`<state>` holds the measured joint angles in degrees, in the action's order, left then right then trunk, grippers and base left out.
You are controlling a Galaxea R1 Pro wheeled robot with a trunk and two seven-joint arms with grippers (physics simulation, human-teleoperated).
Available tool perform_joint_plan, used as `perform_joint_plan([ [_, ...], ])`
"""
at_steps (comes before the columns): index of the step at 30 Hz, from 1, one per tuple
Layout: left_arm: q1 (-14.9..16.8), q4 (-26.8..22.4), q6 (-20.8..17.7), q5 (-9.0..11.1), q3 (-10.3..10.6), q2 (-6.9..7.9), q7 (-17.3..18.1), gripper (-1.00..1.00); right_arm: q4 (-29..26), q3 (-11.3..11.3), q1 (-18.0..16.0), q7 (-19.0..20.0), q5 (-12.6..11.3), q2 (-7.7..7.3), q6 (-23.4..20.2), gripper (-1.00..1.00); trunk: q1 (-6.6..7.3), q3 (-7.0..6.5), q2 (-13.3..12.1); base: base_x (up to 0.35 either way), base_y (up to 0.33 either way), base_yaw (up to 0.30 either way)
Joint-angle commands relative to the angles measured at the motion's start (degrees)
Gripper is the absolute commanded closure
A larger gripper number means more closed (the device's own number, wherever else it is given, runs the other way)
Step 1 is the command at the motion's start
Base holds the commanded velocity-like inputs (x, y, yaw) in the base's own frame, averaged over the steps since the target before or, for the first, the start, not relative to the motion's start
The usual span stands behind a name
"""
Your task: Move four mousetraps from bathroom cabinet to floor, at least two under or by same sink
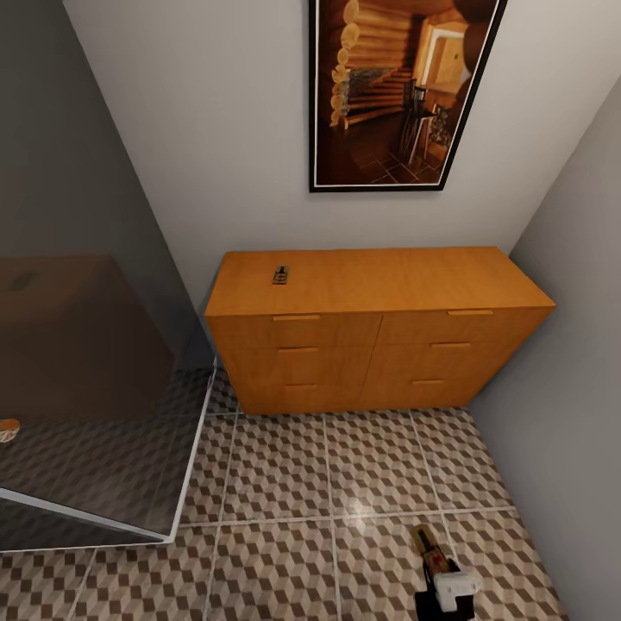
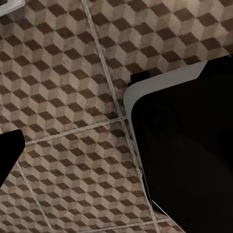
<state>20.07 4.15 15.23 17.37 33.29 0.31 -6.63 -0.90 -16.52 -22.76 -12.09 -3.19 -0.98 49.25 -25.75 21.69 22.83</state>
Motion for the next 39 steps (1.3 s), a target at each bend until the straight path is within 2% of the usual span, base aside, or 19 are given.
perform_joint_plan([
  [1,0.06,0.18,0.33,0.38,0.47,-0.04,-0.04,-1.0,0.02,-0.53,0.11,-1.3,-0.32,0.17,0.8,1.0,-0.03,0.08,0.09,0.0,0.0,0.0],
  [10,0.06,0.16,0.36,0.38,0.46,-0.04,-0.05,-1.0,0.02,-0.53,0.55,-3.64,-0.4,0.75,2.01,1.0,-0.03,0.08,0.09,0.0,0.0,0.0],
  [16,0.06,0.14,0.41,0.38,0.46,-0.04,-0.05,-1.0,-0.17,-0.44,0.64,-6.61,-0.49,1.88,1.87,1.0,-0.03,0.08,0.09,0.0,0.0,0.0],
  [24,0.05,-0.49,0.41,0.38,0.34,-0.1,-0.46,-1.0,-0.44,-0.23,0.64,-7.27,-1.03,2.42,1.9,1.0,-0.03,0.08,0.09,0.0,0.0,0.0],
  [29,-0.02,-1.83,0.89,0.38,0.19,-0.07,-0.7,-1.0,-0.62,0.29,0.67,-7.24,-4.47,2.47,2.02,1.0,-0.03,0.08,0.09,0.0,0.0,0.0],
  [32,-0.03,-4.76,2.9,0.87,0.03,-0.08,-0.8,-1.0,-0.72,0.75,0.69,-7.12,-8.67,2.53,2.0,1.0,-0.03,0.08,0.09,0.0,0.0,0.0],
  [33,-0.03,-5.41,3.25,1.03,-0.09,-0.11,-0.84,-1.0,-0.75,0.77,0.67,-7.11,-9.23,2.53,2.0,1.0,-0.03,0.08,0.09,0.0,0.0,0.0],
  [35,-0.03,-7.7,4.01,1.55,-0.9,-0.3,-1.2,-1.0,-0.82,0.84,0.69,-7.05,-10.45,2.57,1.99,1.0,-0.03,0.08,0.09,0.0,0.0,0.0],
  [39,-0.03,-14.48,4.6,2.08,-4.5,-0.56,-3.88,-1.0,-1.21,0.89,0.69,-6.94,-11.47,2.64,2.06,1.0,-0.03,0.08,0.09,0.0,0.0,0.0],
])
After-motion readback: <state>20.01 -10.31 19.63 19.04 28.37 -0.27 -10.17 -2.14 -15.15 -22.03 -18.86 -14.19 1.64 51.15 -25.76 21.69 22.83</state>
